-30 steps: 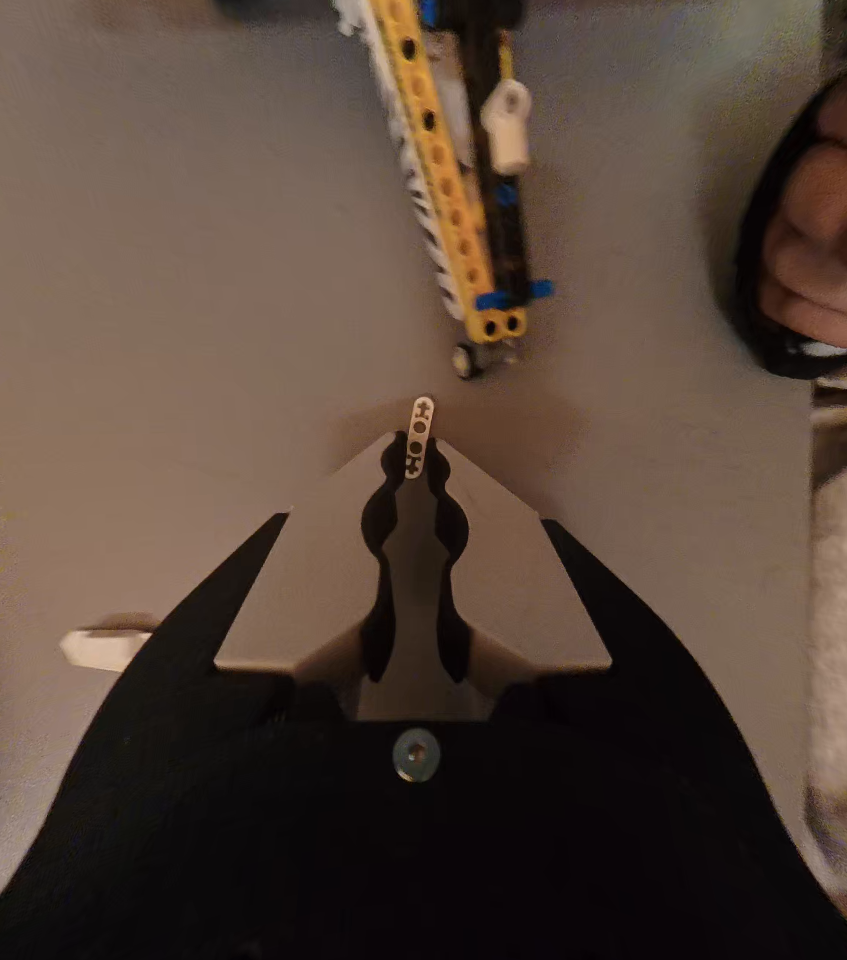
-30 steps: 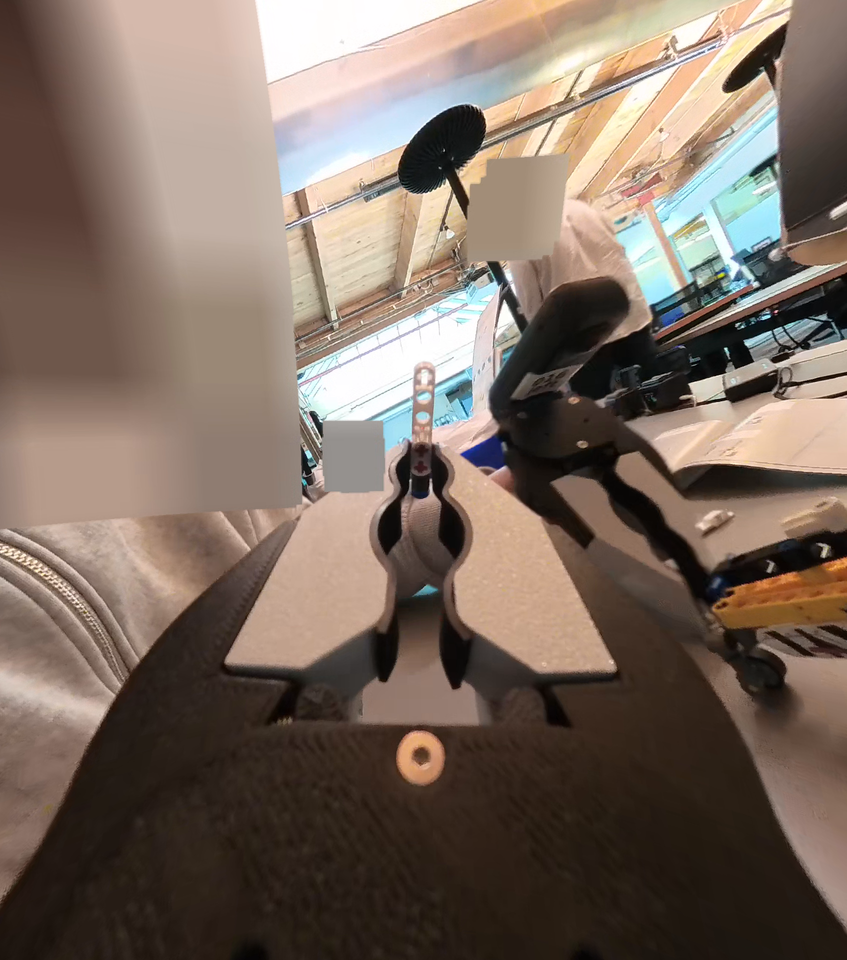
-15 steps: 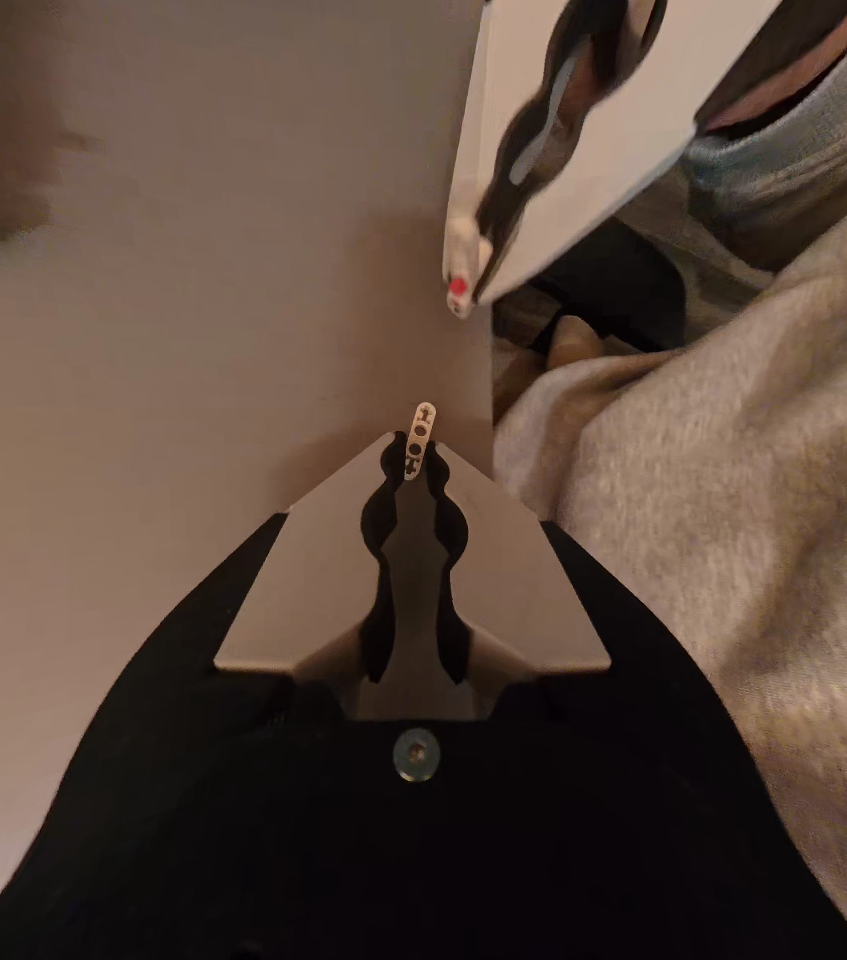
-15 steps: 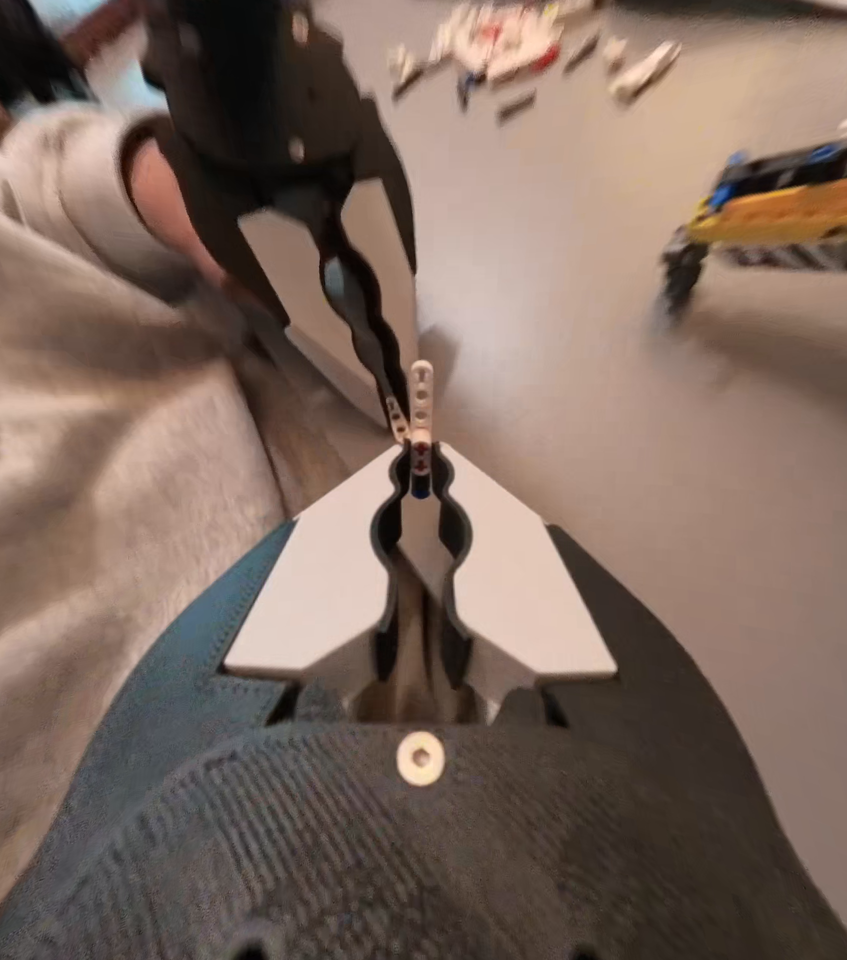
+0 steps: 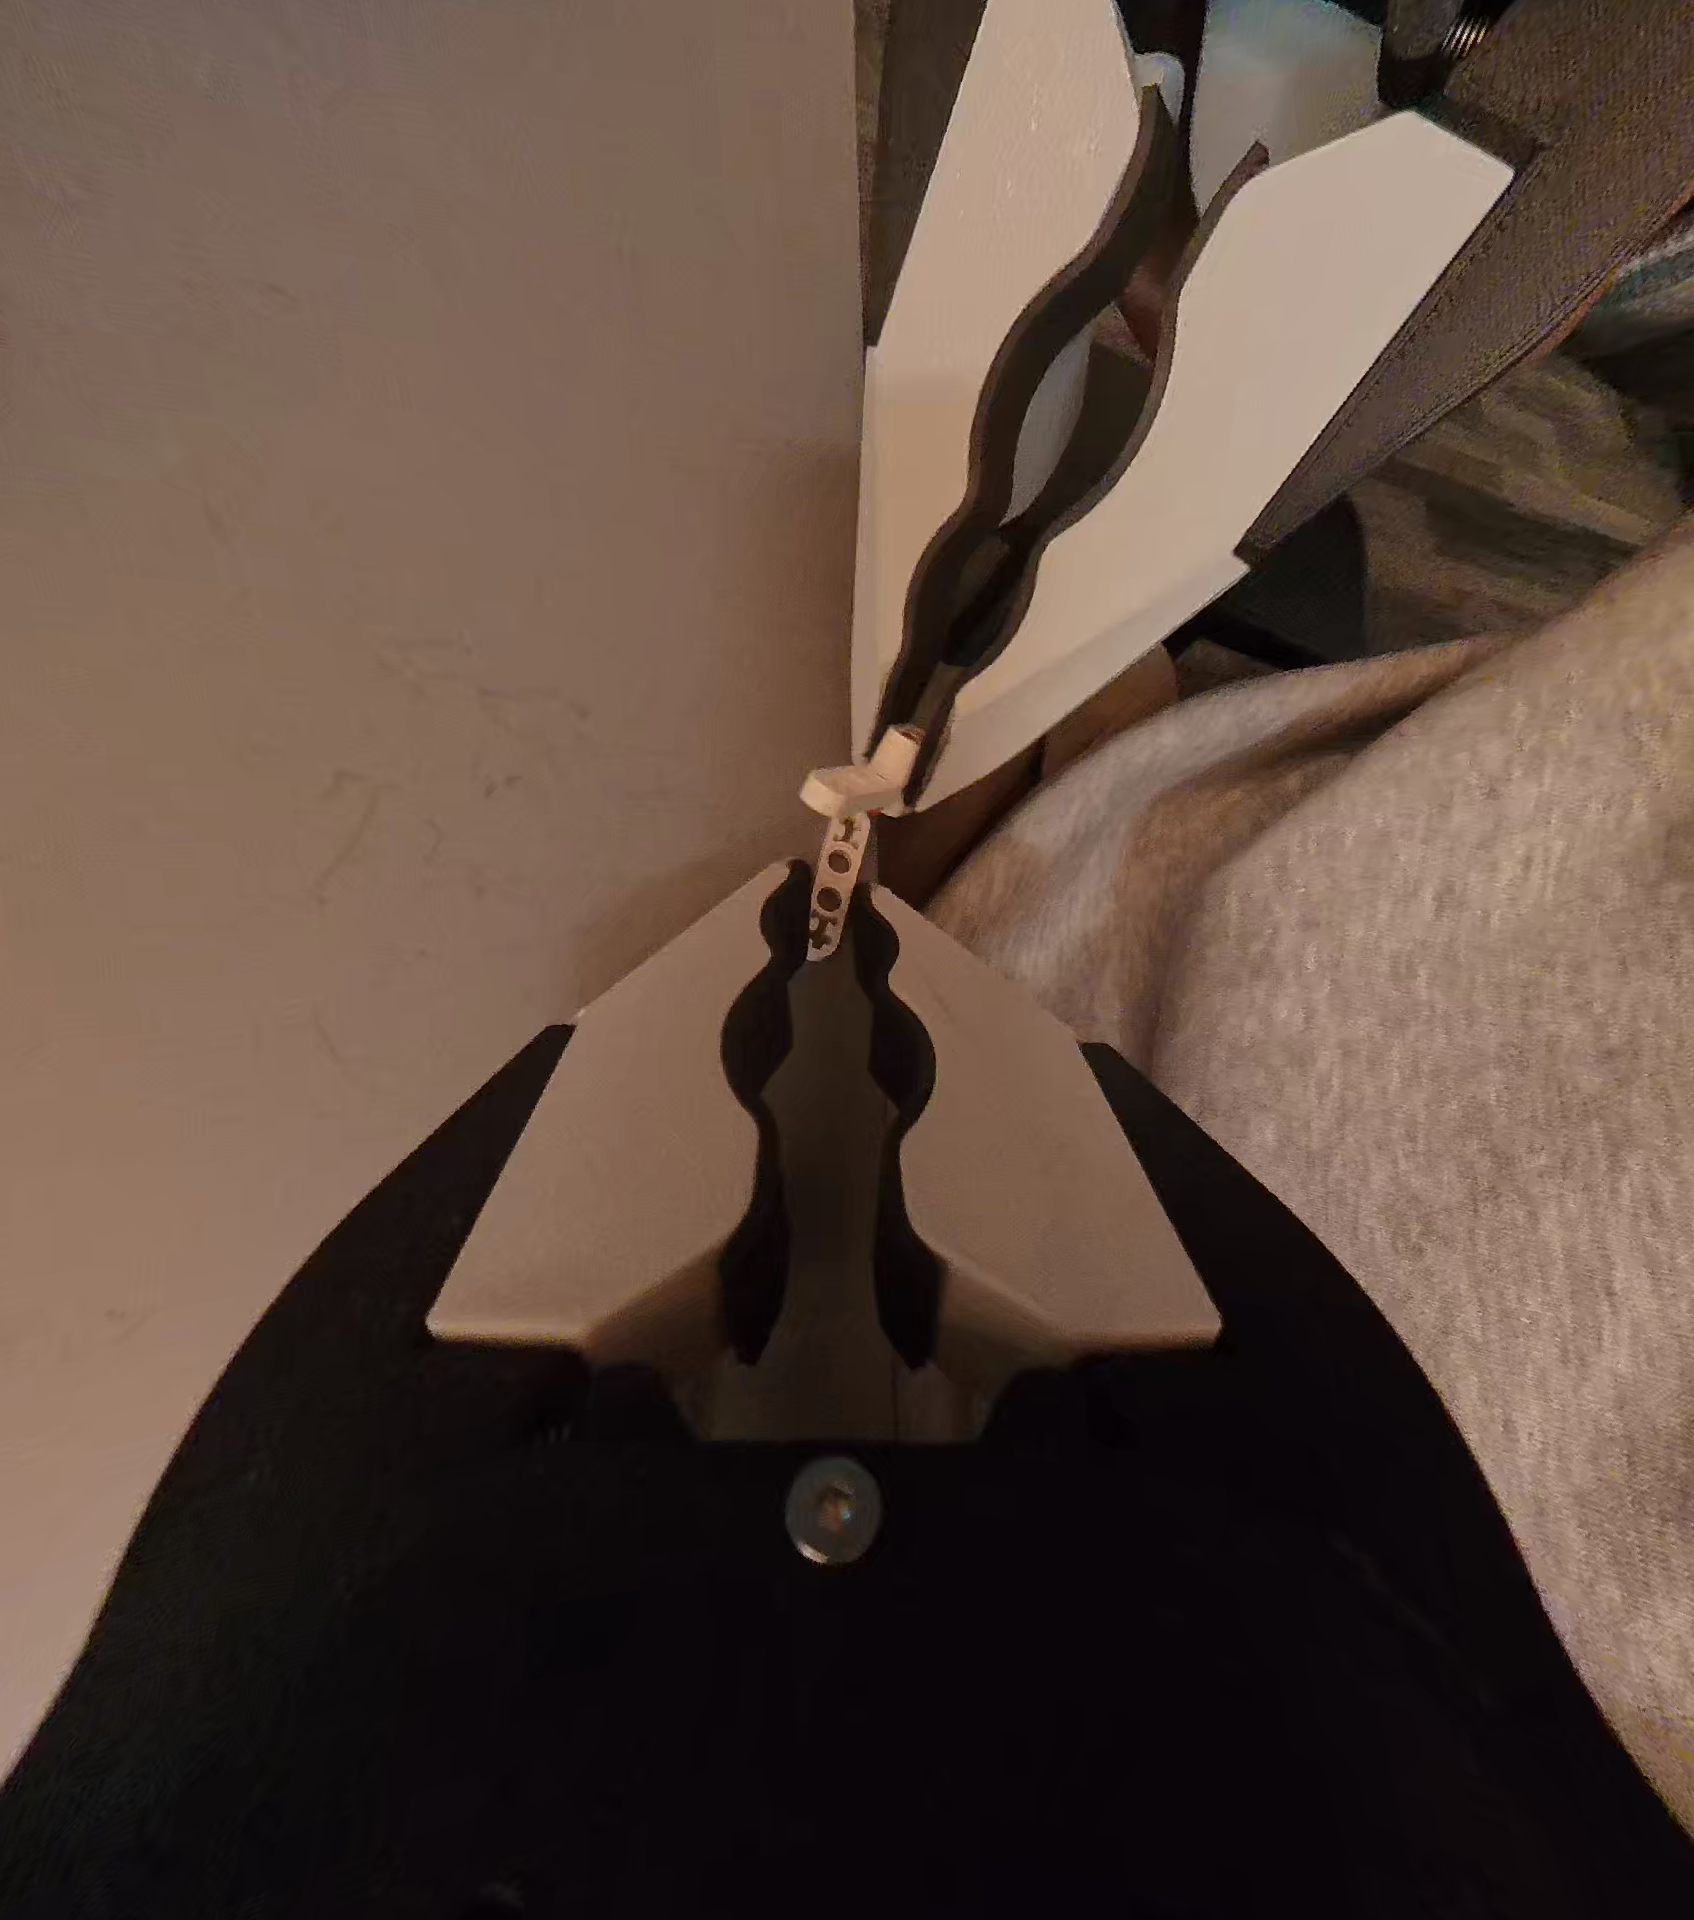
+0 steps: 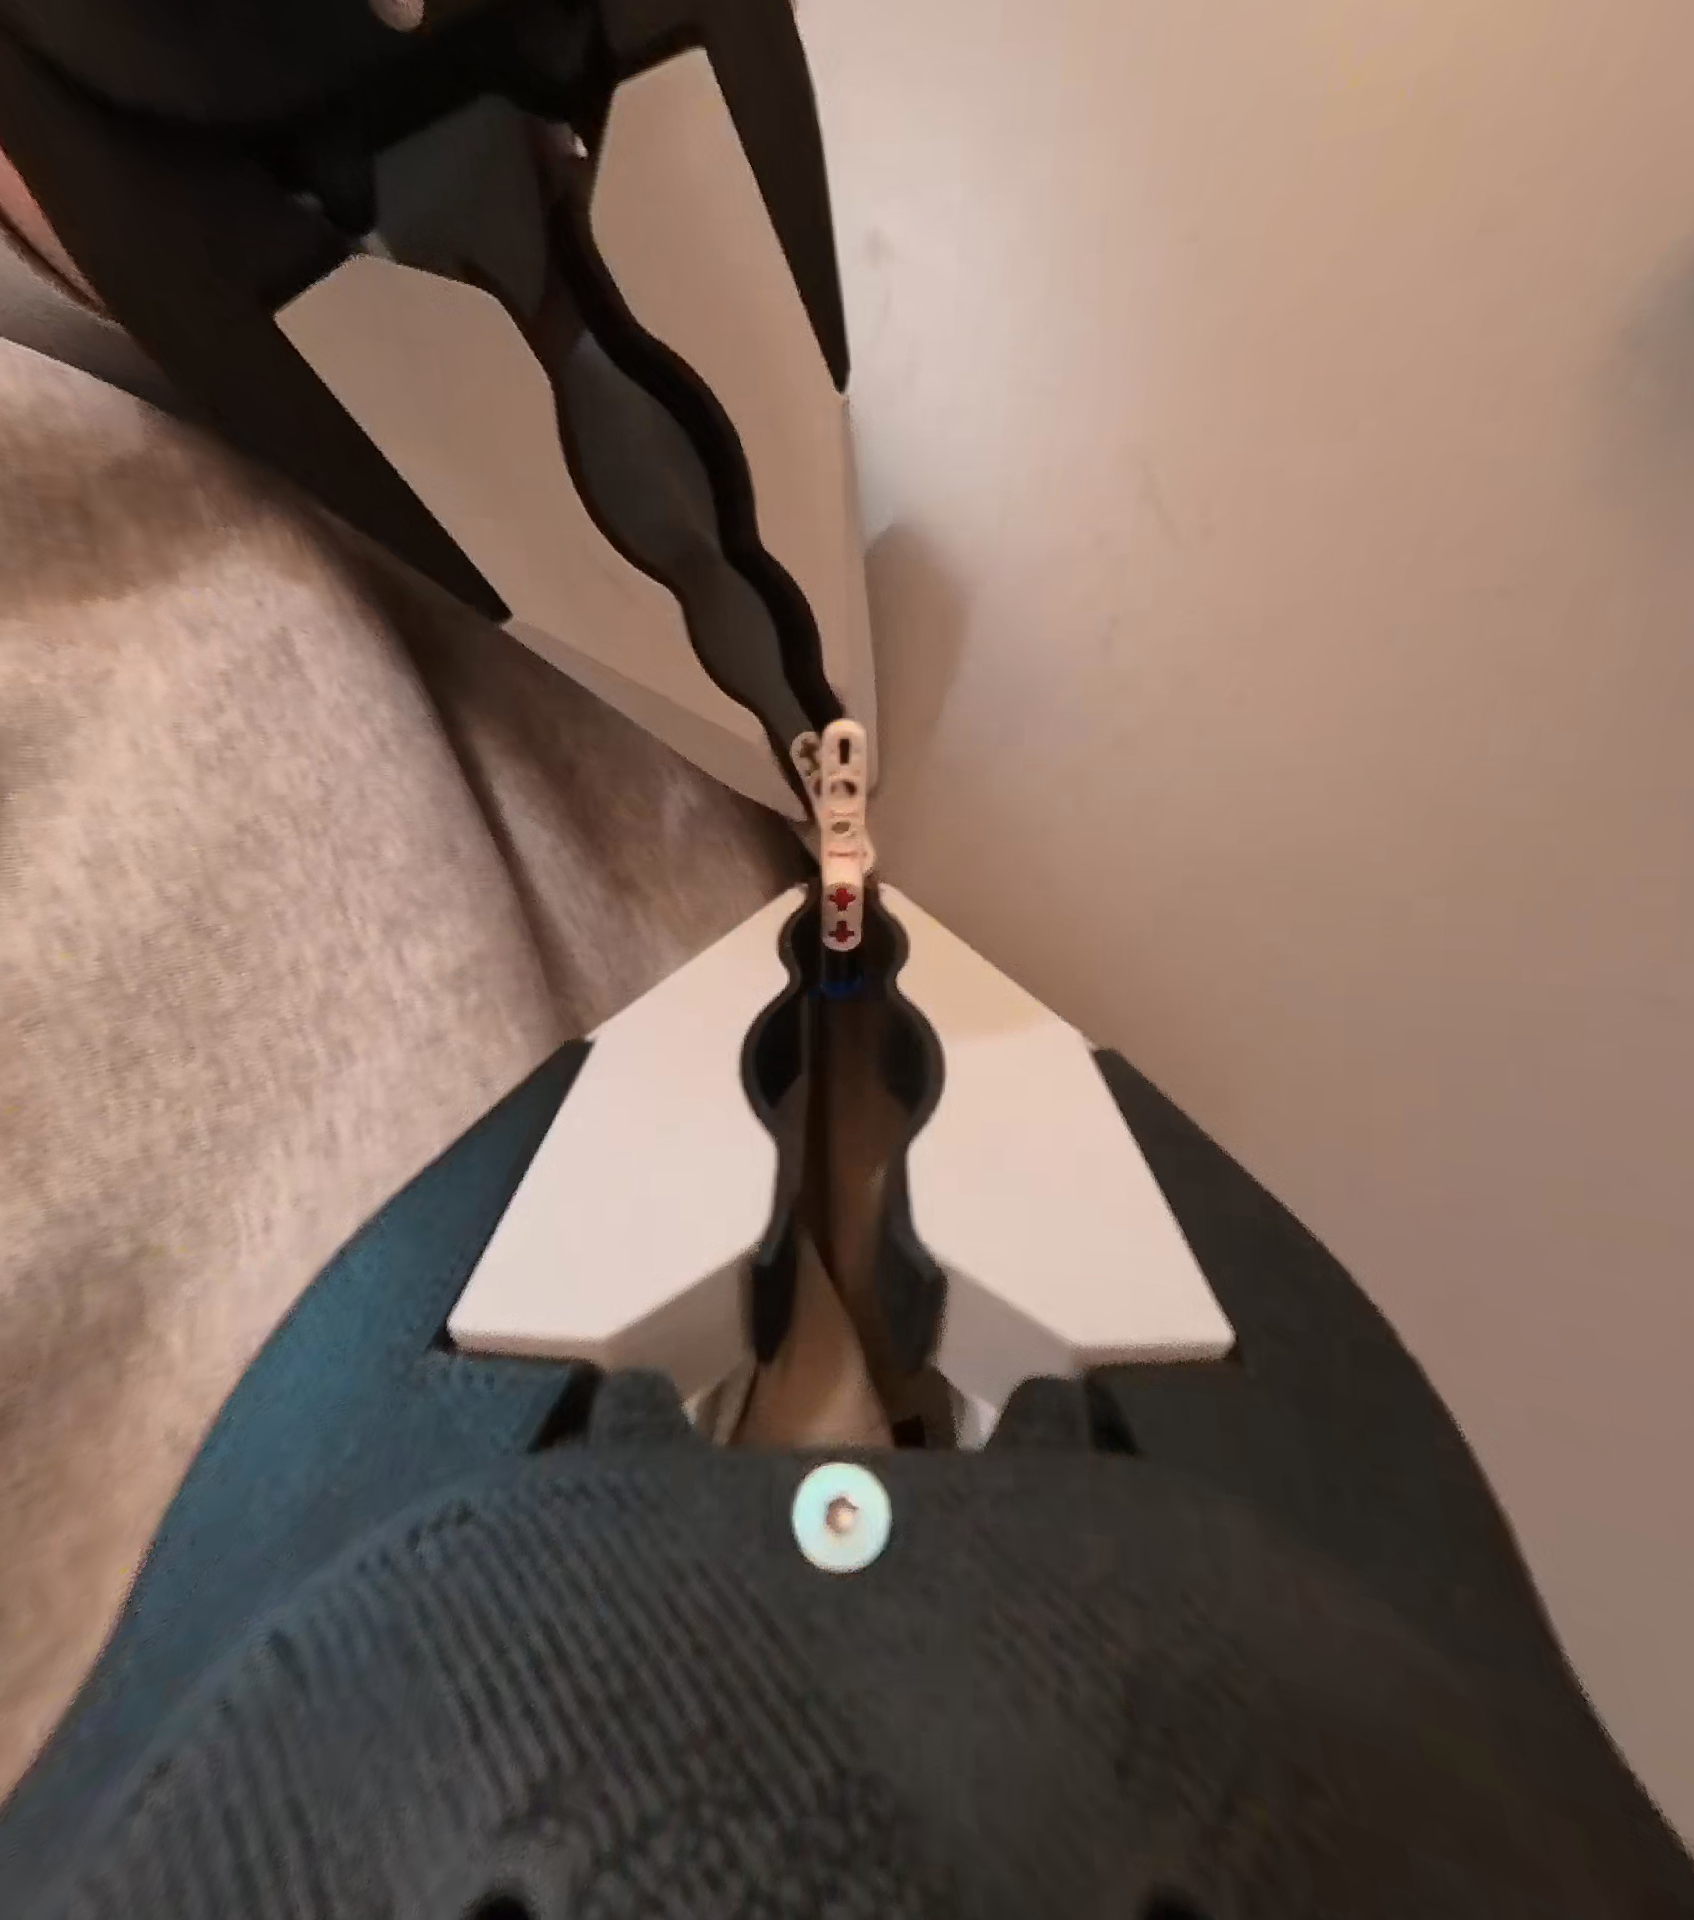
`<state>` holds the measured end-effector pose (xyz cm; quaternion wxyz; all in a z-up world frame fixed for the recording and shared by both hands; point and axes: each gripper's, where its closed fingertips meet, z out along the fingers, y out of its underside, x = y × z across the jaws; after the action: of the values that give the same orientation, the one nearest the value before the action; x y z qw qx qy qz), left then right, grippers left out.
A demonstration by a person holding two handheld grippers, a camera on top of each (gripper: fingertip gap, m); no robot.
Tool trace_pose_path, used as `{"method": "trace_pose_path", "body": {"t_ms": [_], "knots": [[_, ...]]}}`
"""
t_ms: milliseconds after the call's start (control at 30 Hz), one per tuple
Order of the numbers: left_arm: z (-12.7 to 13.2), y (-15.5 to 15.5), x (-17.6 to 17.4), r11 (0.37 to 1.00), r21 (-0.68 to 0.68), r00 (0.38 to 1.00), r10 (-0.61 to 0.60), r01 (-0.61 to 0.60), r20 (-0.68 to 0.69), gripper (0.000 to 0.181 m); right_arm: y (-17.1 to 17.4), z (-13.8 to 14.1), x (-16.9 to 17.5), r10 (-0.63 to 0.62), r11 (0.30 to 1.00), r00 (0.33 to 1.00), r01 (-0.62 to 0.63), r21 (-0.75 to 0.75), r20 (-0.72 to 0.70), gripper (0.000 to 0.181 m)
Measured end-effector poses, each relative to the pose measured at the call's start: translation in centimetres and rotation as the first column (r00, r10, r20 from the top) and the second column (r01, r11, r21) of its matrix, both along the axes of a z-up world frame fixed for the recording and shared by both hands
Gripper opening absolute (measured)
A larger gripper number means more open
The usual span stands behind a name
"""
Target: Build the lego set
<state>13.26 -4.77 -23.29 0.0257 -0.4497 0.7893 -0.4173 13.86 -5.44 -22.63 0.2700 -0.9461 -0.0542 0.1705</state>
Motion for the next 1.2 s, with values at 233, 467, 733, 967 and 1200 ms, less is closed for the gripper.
{"method": "trace_pose_path", "body": {"t_ms": [233, 467, 733, 967, 1200], "knots": [[0.1, 0.1, 0.1, 1.000, -0.027, 1.000, 0.008, -0.009, -0.013, 0.011, 0.2, 0.0, 0.3, 0.015, 0.998, 0.999, -0.012, -0.058, 0.046, 0.006], [0.0, 0.8, 0.5, 0.998, 0.009, 0.998, 0.057, -0.057, 0.008, 0.007, 0.1, 0.2, 0.8, 0.110, 0.987, 0.982, -0.089, -0.132, 0.156, 0.006], [0.9, 2.2, 1.0, 0.986, -0.073, 0.988, 0.152, -0.151, 0.017, 0.019, 1.4, 0.1, 2.5, 0.280, 0.952, 0.908, -0.222, -0.210, 0.310, 0.006], [2.0, 3.3, 0.4, 0.977, -0.094, 0.978, 0.198, -0.192, 0.062, 0.021, 1.8, -0.8, 2.9, 0.364, 0.920, 0.870, -0.279, -0.275, 0.332, 0.006], [2.3, 3.3, -0.6, 0.962, -0.200, 0.980, 0.197, -0.187, 0.030, 0.023, 1.8, 0.0, 2.3, 0.306, 0.940, 0.921, -0.253, -0.230, 0.240, 0.006]]}}
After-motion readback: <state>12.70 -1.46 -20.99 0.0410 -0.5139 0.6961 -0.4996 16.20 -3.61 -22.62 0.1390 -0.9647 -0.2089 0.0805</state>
